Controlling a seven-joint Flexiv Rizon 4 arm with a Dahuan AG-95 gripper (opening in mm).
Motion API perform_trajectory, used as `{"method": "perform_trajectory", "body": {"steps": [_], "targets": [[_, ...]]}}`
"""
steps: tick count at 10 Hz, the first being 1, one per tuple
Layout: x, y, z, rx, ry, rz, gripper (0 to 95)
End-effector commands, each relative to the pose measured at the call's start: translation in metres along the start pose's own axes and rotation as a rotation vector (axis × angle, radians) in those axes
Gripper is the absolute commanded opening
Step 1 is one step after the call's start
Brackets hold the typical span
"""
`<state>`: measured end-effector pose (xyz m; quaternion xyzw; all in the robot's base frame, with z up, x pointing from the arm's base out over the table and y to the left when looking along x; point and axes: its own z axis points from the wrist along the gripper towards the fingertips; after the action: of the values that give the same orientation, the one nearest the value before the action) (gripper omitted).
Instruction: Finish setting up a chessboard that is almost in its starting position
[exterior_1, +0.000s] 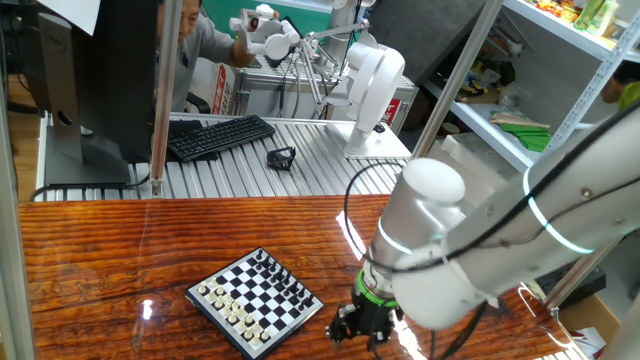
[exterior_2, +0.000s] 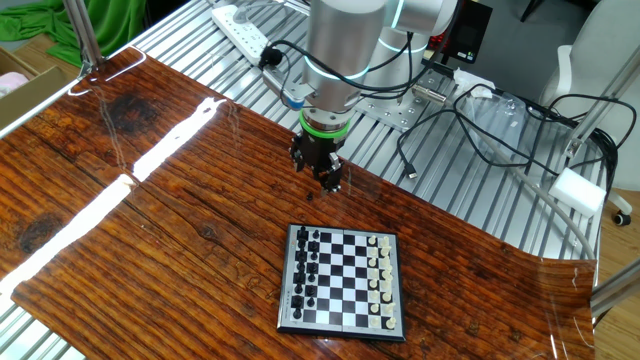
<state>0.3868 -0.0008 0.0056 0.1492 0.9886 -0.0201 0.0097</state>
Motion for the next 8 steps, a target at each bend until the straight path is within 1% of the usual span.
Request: {"method": "perform_trajectory", "body": {"steps": [1,5,6,8], "targets": [[-0.0006,0.0055,0.0026,-0.007,0.009,0.002,57.0],[-0.0008,0.0058,0.0027,-0.009,0.01,-0.003,57.0],[-0.0007,0.0058,0.0027,-0.008,0.009,-0.005,38.0],[-0.001,0.0059,0.0025,-0.009,0.008,-0.005,38.0]]}}
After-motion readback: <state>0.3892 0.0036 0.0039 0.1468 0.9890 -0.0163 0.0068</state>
